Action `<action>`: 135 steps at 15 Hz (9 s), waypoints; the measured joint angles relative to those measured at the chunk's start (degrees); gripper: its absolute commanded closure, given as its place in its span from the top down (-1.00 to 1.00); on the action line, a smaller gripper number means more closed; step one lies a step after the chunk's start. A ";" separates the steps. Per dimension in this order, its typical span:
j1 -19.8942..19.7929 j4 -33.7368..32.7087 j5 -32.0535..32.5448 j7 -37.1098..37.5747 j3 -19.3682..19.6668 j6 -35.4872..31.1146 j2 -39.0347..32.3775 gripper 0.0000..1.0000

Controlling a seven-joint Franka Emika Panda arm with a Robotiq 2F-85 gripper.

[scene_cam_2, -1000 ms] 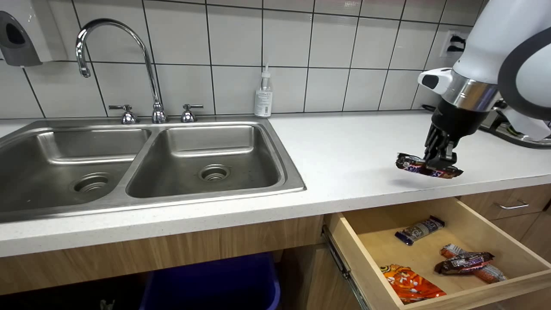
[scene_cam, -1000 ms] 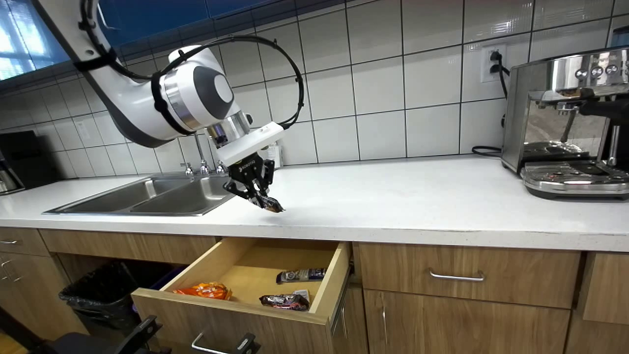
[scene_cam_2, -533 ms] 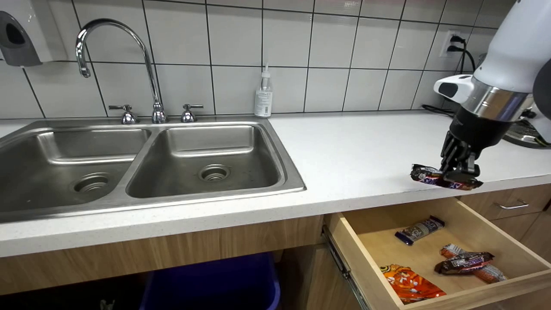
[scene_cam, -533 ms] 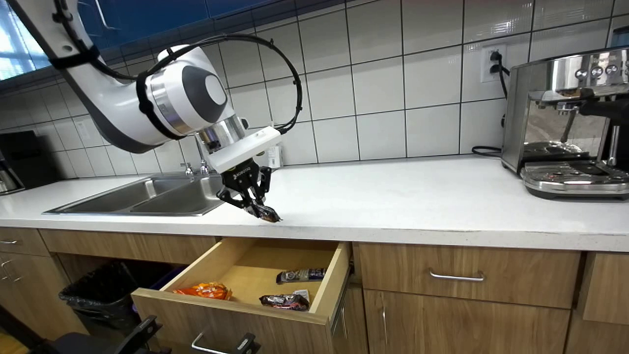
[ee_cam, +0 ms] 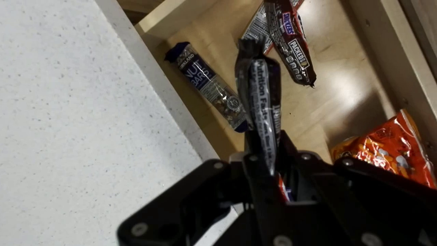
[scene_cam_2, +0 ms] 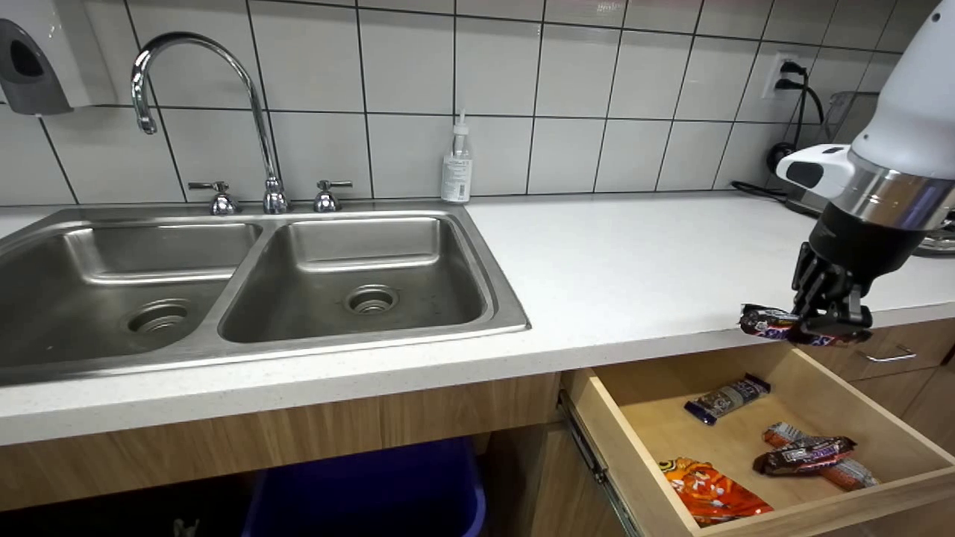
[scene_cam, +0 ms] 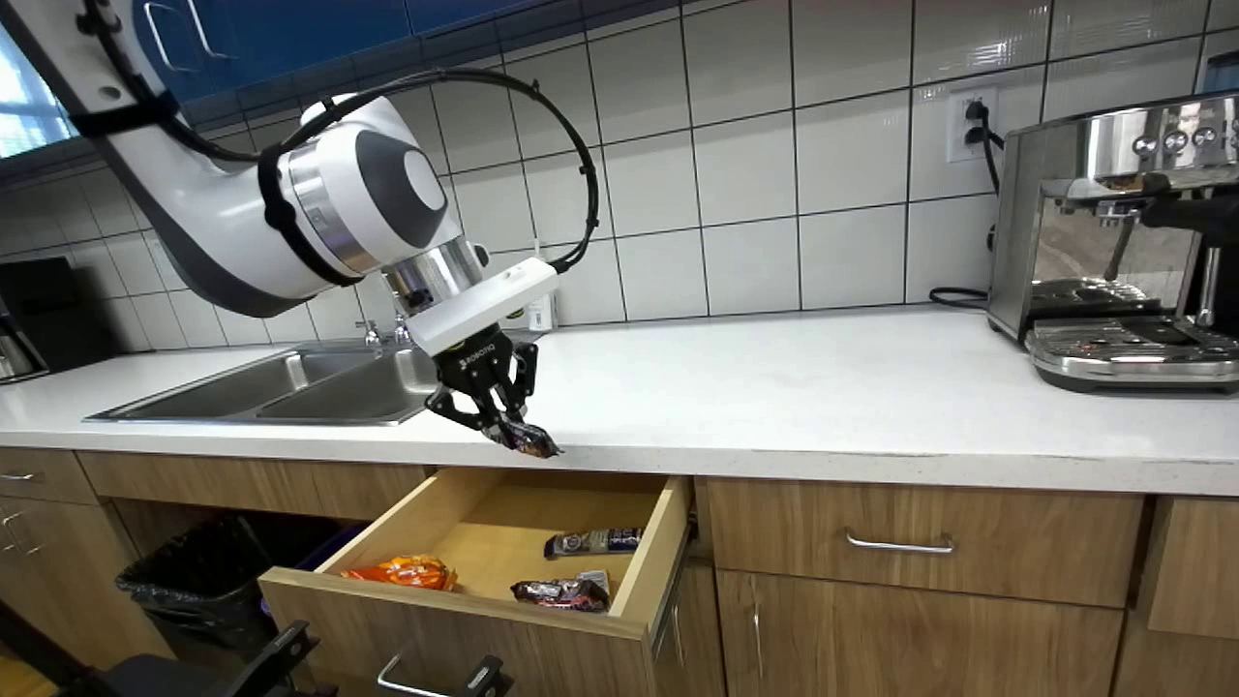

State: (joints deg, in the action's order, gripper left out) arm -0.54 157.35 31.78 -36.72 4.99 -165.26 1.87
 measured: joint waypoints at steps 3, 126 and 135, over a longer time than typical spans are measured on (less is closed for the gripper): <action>-0.07 0.48 1.96 0.48 0.66 0.09 -0.09 -0.92; 2.92 -5.89 -19.65 32.19 -2.34 33.93 -17.86 1.00; 2.91 -8.55 -18.23 32.19 -1.46 35.01 -20.32 1.00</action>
State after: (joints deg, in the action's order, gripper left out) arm 2.37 148.80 13.55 -4.52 3.52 -130.25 -18.45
